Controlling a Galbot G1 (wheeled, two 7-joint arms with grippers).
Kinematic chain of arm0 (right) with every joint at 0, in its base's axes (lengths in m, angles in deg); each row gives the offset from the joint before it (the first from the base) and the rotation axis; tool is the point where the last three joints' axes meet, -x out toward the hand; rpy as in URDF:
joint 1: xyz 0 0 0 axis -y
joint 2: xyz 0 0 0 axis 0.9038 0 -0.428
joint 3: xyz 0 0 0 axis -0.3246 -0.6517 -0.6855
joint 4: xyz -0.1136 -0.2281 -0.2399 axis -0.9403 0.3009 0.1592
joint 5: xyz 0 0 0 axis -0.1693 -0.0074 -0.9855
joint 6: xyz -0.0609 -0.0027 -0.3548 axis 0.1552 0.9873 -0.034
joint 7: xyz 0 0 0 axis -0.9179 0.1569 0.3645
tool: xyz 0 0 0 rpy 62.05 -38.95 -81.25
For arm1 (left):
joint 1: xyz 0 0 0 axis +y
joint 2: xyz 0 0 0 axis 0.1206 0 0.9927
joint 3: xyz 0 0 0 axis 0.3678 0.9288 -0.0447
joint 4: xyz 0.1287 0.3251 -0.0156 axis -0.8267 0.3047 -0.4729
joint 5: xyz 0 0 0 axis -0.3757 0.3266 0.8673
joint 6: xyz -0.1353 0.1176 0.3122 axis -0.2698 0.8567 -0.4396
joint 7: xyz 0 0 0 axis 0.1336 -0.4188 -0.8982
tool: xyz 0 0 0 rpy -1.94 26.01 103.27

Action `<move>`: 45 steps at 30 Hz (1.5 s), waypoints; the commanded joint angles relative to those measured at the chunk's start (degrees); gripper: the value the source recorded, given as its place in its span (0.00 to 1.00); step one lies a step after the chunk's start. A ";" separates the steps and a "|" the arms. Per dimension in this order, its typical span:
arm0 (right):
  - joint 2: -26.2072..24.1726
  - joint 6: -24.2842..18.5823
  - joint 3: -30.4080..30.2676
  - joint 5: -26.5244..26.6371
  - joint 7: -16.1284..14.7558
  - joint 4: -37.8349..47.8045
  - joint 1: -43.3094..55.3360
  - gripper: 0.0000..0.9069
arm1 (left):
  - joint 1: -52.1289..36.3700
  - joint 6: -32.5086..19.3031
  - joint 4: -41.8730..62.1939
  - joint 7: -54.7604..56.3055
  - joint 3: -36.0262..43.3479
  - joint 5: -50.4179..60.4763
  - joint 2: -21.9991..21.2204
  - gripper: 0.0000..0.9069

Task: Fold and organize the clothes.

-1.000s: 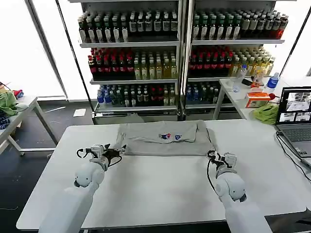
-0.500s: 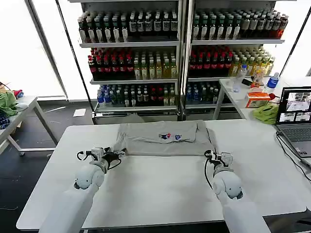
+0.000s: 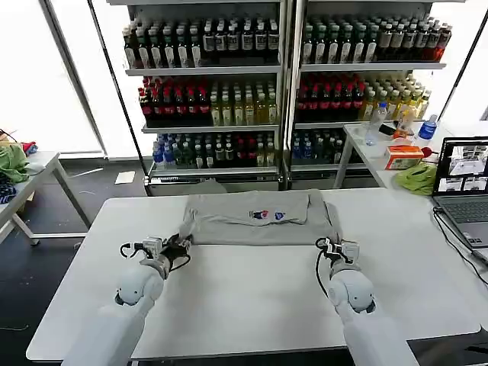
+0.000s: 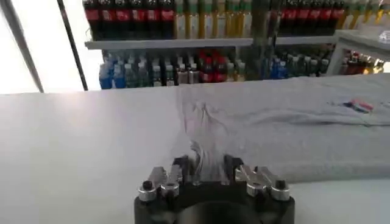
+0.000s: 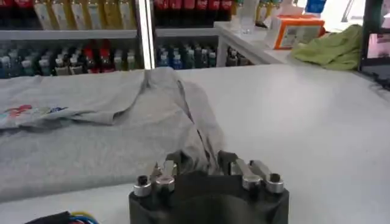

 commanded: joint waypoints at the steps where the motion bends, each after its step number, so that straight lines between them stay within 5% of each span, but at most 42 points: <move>1: 0.14 0.02 0.08 -0.21 0.03 -0.03 0.00 0.00 | 1.78 -0.09 -0.90 -0.36 -0.20 0.53 -0.21 0.00; 16: -0.65 0.14 1.46 0.68 0.14 -8.25 -4.10 0.00 | 6.51 -0.76 -9.08 -0.57 -2.11 1.53 0.36 0.00; 35: -3.36 0.14 3.36 0.46 3.41 -34.02 -26.00 0.00 | 30.22 -0.54 -34.80 1.34 -12.54 1.23 4.24 0.00; 45: -2.55 -0.01 3.92 -0.72 4.02 -38.45 -36.65 0.00 | 41.55 -0.99 -42.94 1.45 -17.30 2.02 3.41 0.00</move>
